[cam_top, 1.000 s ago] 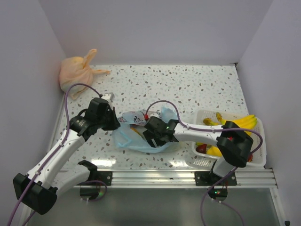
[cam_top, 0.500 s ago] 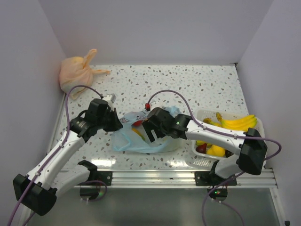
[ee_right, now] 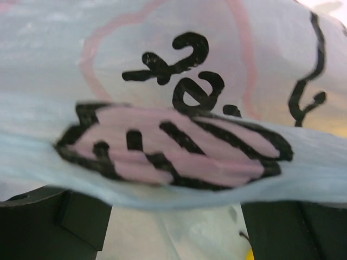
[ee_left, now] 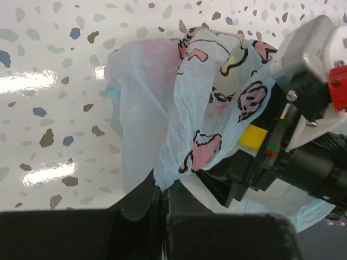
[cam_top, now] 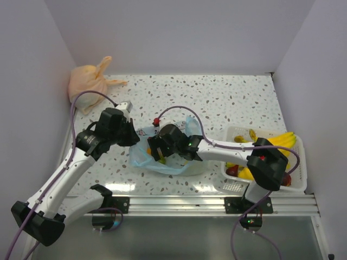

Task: Untie the knot of the plastic bag and take out the fruit

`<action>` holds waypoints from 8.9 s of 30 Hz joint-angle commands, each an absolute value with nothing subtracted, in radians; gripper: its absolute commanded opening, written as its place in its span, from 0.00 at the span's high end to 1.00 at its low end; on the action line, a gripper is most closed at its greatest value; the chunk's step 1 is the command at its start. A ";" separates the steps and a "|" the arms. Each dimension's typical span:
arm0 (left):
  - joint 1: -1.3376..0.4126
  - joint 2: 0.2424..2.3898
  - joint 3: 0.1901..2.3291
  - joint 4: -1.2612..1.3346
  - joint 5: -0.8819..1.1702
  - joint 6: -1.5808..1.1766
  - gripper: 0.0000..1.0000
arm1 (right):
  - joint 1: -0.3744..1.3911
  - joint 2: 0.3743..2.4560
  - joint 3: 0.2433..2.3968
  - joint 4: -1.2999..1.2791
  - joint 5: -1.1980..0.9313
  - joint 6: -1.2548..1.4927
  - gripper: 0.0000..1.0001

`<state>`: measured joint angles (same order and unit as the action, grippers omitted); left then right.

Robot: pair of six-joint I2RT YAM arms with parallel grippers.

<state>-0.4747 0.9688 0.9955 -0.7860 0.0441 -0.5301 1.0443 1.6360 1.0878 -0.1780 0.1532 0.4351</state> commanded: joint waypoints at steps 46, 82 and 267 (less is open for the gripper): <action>-0.483 1.055 1.117 -0.821 -0.192 -0.466 1.00 | 1.045 1.342 1.212 -0.029 0.003 0.304 0.94; -0.483 0.970 1.014 -0.793 -0.169 -0.448 1.00 | 0.465 0.897 0.762 -0.614 0.624 0.477 0.30; -0.483 0.873 0.798 -0.710 -0.173 -0.592 1.00 | 1.077 1.218 1.368 -0.407 0.398 0.253 0.89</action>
